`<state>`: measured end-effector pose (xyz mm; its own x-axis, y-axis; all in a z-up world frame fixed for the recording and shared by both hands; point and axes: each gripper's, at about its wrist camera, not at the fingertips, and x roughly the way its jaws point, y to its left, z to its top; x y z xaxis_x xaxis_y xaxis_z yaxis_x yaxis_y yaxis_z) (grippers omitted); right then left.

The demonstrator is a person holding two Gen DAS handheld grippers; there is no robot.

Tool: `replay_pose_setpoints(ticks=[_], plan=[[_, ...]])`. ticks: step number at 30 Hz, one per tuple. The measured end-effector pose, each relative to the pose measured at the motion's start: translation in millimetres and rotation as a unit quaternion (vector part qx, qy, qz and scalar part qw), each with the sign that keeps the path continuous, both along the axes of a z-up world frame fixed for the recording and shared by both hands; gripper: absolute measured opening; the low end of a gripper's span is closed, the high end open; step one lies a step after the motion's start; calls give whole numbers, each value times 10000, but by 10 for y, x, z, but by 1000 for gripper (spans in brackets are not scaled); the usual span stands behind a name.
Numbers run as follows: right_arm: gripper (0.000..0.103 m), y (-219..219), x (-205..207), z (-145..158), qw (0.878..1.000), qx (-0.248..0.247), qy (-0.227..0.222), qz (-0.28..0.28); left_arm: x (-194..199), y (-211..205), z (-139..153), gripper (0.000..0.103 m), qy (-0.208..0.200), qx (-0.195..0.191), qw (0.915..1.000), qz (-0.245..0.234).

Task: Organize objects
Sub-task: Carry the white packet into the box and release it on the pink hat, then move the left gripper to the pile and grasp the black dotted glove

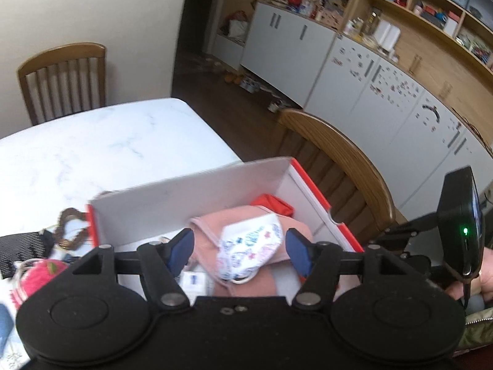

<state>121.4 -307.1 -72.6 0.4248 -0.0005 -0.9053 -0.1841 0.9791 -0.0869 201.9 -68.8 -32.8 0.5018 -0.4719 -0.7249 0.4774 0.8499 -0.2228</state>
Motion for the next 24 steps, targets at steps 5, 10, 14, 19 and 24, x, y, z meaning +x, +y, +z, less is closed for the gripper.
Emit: replay_pose_setpoints(ticks=[5,10,14,19,24], plan=[[8,-2,0,2,10000,-2,1,2,9,246,96,76,-130,-28,9993,342],[8,-2,-1,-1,10000,-1,6,-1,74,512,169,84,-230,34,9974,685],[8,1,-4,-10,10000,-1,11,-11,159,733,198,101,-258,58,9947,995],[9,-2,-3,-11,10000,2,23,-22,332,1015,160,102,-188,155,9891,1451],[9,-3,-1,-14,10000,-12,35,-31,562,1353,16,102,-11,303,9791,2010]])
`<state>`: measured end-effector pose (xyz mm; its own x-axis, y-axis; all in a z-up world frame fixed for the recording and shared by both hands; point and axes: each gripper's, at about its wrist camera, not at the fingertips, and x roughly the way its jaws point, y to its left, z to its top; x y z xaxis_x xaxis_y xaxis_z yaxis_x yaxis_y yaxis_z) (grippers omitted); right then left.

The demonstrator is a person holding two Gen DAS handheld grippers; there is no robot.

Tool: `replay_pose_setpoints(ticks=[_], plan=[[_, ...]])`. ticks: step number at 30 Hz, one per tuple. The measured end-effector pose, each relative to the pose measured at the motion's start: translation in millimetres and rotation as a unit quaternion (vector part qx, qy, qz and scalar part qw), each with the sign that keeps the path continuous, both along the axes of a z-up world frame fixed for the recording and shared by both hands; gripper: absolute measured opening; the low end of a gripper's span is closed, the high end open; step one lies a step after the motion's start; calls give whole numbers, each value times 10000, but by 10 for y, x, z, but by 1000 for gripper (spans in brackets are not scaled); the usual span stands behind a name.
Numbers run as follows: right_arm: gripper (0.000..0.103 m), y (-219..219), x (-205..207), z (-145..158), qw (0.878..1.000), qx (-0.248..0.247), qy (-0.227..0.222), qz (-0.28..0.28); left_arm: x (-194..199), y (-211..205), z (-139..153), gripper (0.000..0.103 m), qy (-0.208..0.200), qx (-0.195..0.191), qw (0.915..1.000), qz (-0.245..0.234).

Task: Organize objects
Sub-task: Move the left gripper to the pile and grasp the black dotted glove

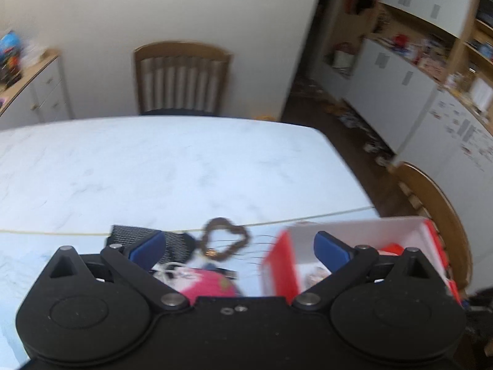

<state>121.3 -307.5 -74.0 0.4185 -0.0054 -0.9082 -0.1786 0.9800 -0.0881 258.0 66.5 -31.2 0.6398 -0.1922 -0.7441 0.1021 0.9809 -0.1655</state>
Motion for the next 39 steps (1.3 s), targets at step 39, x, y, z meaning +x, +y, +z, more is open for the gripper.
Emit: replay_pose_setpoints(ticks=[39], plan=[[8,45,73,-19,9995,-114,186,-212,886,736,-1252,90,1196,611,9871,867]])
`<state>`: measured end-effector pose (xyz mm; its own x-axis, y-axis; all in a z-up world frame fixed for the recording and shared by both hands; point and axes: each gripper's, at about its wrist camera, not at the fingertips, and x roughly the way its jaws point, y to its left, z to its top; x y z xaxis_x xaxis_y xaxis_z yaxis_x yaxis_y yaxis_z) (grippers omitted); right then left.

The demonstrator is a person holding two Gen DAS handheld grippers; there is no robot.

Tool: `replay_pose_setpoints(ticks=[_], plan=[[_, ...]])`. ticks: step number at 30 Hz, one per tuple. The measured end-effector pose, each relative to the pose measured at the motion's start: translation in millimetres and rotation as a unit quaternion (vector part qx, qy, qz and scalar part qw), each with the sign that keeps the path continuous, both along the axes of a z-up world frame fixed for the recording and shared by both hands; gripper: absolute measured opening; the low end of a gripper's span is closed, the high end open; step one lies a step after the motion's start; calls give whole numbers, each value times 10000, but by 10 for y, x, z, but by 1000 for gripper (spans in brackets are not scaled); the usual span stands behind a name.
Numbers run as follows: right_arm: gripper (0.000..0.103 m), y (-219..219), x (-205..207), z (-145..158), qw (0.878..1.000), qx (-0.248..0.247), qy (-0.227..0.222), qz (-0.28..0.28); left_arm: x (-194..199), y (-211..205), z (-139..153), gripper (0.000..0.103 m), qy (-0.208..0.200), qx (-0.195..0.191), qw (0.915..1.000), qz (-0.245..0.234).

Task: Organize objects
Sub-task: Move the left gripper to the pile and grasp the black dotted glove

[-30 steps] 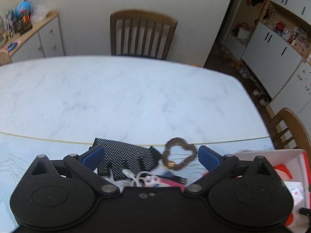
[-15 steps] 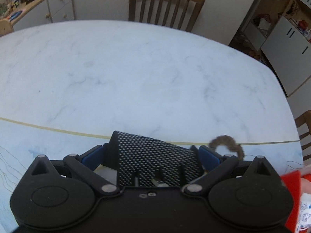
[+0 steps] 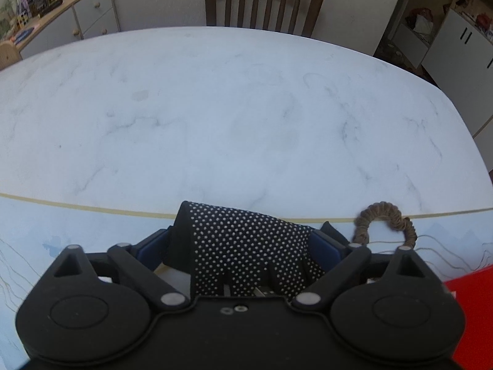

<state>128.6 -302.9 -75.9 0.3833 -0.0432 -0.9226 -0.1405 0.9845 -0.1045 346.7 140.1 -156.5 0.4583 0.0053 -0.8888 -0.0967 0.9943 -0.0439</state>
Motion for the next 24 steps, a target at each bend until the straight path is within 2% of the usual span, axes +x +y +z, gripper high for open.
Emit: replay_pose_setpoints(ticks=[1,4,6,7,9,11,16,21,24], plan=[[8,0,0,0,10000,-1,0,2,-10,-7,2,88,-17,30,10000,-30],[8,1,1,1,10000,-1,-2,2,-58,-63,28,73,-96,117,9997,-205],[8,3,2,1,10000,-2,-5,2,-70,-81,49,56,-110,116,9997,-200],[8,3,1,1,10000,-5,-5,6,-62,-87,71,52,-116,111,9997,-190],[8,4,1,3,10000,-10,-8,10,-74,-80,96,30,-131,36,9998,-175],[8,6,-1,6,10000,-17,-17,17,-68,-71,116,22,-127,-24,9998,-133],[8,7,-7,5,10000,-22,-42,24,-109,-23,275,18,-288,-50,9996,-28],[8,4,-22,2,10000,-31,-72,37,-201,36,605,18,-520,-136,9985,84],[8,7,-35,5,9999,-32,-85,46,-280,3,830,18,-675,-148,9976,-26]])
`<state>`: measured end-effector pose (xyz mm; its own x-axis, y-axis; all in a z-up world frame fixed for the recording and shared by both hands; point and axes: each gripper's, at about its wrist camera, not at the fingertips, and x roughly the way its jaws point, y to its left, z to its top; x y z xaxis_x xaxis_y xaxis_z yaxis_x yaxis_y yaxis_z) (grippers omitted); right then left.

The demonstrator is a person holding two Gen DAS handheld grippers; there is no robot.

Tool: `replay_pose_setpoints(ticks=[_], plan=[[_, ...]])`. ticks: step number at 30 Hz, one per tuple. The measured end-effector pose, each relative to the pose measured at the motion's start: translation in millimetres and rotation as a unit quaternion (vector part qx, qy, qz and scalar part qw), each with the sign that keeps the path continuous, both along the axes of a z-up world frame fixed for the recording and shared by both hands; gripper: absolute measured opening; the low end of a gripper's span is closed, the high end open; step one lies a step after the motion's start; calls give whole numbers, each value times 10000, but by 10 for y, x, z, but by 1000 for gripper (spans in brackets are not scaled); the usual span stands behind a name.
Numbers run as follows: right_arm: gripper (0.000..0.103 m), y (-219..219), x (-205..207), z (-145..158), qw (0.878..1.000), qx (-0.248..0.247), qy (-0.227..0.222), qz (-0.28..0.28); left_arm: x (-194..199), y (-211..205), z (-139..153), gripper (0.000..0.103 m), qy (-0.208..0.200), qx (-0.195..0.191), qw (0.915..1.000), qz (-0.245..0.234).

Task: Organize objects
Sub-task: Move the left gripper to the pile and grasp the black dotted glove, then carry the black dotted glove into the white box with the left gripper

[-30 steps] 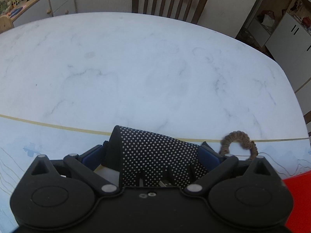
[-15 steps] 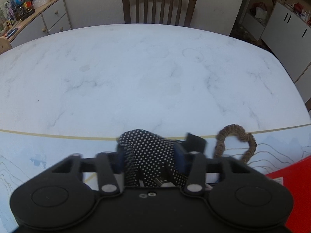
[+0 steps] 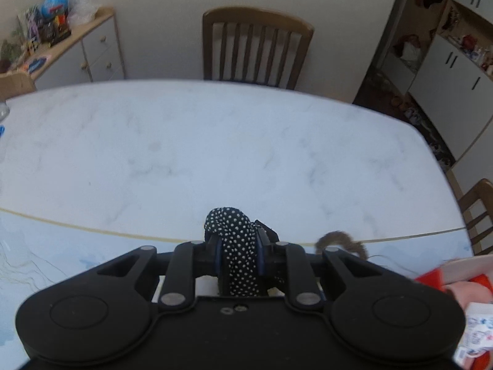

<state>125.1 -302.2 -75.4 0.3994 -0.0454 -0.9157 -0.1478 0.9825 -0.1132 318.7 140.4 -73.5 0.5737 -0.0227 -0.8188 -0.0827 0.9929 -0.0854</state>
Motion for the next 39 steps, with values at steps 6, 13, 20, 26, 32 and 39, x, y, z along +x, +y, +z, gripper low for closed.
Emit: replay_pose_setpoints(ticks=[6,13,20,26,32,39], plan=[[8,12,-13,5,10000,-24,-8,25,-199,-243,375,18,-173,-35,9990,-418],[8,21,-20,11,10000,-2,-20,62,-521,-688,653,18,-352,-163,9938,-1039],[8,13,-30,19,9999,18,-30,115,-767,-1121,789,18,-546,-397,9852,-1576],[8,9,-26,29,9999,35,-18,151,-909,-1527,822,18,-609,-615,9744,-2076],[9,-4,-27,31,9998,66,-15,171,-1050,-1917,712,18,-463,-793,9577,-2726],[8,-16,-29,25,9998,86,-17,204,-1187,-2287,505,18,-197,-834,9400,-3304]])
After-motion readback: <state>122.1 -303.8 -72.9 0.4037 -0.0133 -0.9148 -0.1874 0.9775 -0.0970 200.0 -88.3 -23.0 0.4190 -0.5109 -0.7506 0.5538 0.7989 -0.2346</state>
